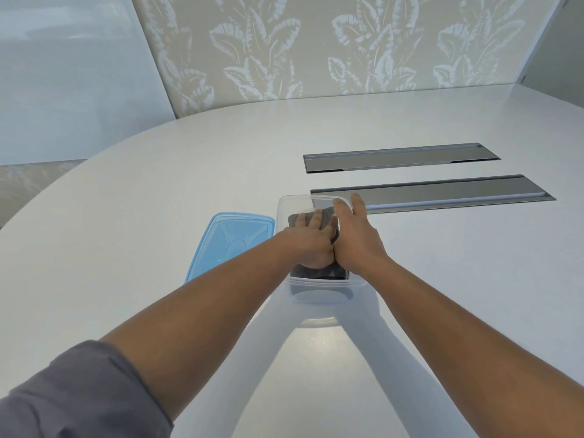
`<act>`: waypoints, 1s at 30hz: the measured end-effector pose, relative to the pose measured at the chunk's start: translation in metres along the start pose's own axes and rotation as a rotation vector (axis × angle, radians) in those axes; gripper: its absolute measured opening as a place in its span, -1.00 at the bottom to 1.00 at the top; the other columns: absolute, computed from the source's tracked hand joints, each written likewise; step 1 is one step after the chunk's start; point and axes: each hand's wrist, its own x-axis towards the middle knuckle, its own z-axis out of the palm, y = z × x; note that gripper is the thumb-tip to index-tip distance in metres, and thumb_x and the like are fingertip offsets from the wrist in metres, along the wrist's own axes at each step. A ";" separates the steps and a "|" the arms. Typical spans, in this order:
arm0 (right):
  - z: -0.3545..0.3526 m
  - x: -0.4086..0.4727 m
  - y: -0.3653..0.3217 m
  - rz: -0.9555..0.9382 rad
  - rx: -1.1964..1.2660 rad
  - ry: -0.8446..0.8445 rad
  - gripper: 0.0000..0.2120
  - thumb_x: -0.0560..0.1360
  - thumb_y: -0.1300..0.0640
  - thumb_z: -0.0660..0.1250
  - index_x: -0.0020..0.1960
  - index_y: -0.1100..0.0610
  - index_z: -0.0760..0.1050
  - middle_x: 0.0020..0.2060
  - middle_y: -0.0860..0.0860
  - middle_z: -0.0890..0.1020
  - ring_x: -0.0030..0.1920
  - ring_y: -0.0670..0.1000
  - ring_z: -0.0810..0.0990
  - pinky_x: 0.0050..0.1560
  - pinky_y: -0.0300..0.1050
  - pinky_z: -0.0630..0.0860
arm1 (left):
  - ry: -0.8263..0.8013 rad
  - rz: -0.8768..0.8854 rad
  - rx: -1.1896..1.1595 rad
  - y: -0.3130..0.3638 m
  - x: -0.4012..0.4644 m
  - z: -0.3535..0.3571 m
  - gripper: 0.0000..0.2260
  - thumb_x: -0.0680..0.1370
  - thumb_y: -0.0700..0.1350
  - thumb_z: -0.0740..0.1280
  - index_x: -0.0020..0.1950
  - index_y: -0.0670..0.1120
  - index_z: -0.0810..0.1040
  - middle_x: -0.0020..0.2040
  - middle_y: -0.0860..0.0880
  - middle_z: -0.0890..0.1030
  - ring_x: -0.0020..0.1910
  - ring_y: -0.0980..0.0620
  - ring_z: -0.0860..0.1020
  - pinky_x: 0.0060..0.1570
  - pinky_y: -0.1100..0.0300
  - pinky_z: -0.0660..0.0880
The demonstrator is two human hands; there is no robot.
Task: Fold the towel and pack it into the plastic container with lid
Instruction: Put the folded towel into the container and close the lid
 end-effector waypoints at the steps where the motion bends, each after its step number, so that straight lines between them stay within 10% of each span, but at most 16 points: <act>1: 0.001 -0.001 -0.001 0.008 0.001 -0.005 -0.39 0.61 0.20 0.14 0.60 -0.07 0.07 0.66 -0.06 -0.10 0.33 0.26 0.47 0.15 0.01 0.43 | -0.027 -0.012 -0.019 0.000 0.002 0.004 -0.27 0.65 0.17 0.13 0.63 0.16 -0.31 0.65 0.01 -0.37 0.62 -0.22 -0.32 0.55 -0.33 -0.03; 14: -0.003 0.001 -0.012 0.101 0.174 -0.016 -0.20 0.48 0.35 0.25 0.64 0.02 0.06 0.54 0.10 0.32 0.38 0.19 0.46 0.27 0.07 0.49 | -0.018 -0.013 -0.013 -0.002 0.013 0.034 -0.24 0.58 0.39 0.07 0.63 0.24 -0.29 0.60 0.04 -0.48 0.57 -0.20 -0.46 0.54 -0.33 -0.15; 20: -0.009 -0.001 -0.004 0.180 0.284 -0.082 -0.12 0.46 0.35 0.25 0.65 -0.04 -0.05 0.40 0.15 0.49 0.17 0.17 0.55 -0.02 -0.02 0.50 | -0.042 -0.019 -0.018 -0.004 0.013 0.032 -0.21 0.58 0.41 0.09 0.63 0.22 -0.30 0.61 0.05 -0.45 0.57 -0.18 -0.45 0.54 -0.34 -0.12; 30: -0.002 -0.004 0.001 0.245 0.257 -0.127 -0.09 0.49 0.37 0.35 0.66 0.05 -0.07 0.48 0.18 0.42 0.32 0.20 0.48 0.03 -0.07 0.42 | 0.049 0.008 0.044 0.000 0.006 0.024 -0.24 0.57 0.43 0.11 0.66 0.19 -0.09 0.69 -0.01 -0.20 0.64 -0.23 -0.22 0.53 -0.35 0.00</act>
